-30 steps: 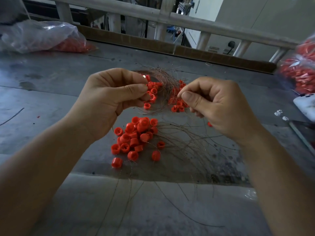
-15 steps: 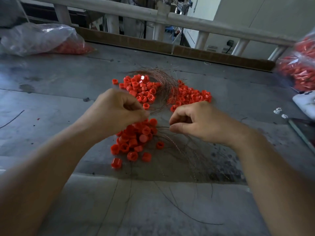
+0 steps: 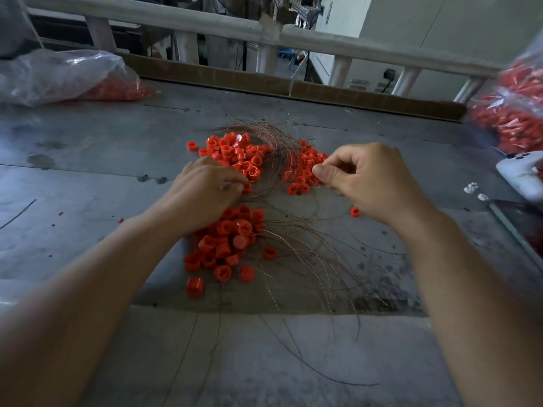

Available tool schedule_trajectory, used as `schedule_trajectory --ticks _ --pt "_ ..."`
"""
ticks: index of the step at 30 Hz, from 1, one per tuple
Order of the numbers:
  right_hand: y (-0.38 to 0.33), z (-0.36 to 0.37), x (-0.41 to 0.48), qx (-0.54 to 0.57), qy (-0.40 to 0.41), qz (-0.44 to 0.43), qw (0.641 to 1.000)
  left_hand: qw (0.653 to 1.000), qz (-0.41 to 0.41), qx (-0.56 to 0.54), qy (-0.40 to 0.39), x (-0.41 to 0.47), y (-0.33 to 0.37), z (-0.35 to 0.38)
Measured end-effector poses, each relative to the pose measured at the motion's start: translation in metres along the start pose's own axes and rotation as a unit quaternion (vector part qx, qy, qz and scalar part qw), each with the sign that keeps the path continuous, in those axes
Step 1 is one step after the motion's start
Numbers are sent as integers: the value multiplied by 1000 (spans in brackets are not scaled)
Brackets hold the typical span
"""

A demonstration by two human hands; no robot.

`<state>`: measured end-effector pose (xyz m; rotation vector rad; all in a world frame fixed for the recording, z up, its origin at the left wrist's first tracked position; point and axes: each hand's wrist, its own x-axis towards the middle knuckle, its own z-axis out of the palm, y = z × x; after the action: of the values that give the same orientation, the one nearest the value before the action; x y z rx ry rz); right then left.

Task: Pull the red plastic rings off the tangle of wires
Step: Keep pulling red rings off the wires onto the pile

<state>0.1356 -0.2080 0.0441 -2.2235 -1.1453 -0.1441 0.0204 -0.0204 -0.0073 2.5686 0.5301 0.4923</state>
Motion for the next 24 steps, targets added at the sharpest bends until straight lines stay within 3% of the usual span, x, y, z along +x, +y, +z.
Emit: schedule_trajectory --ticks 4,13,24 --pt "-1 -1 0 6 18 8 1000 999 -17 6 -31 -1 1 0" --pt "0 -1 0 0 18 13 1000 996 -39 51 61 -3 0 -10" --pt "16 4 6 1 59 73 996 996 -20 28 86 -5 -2 -10"
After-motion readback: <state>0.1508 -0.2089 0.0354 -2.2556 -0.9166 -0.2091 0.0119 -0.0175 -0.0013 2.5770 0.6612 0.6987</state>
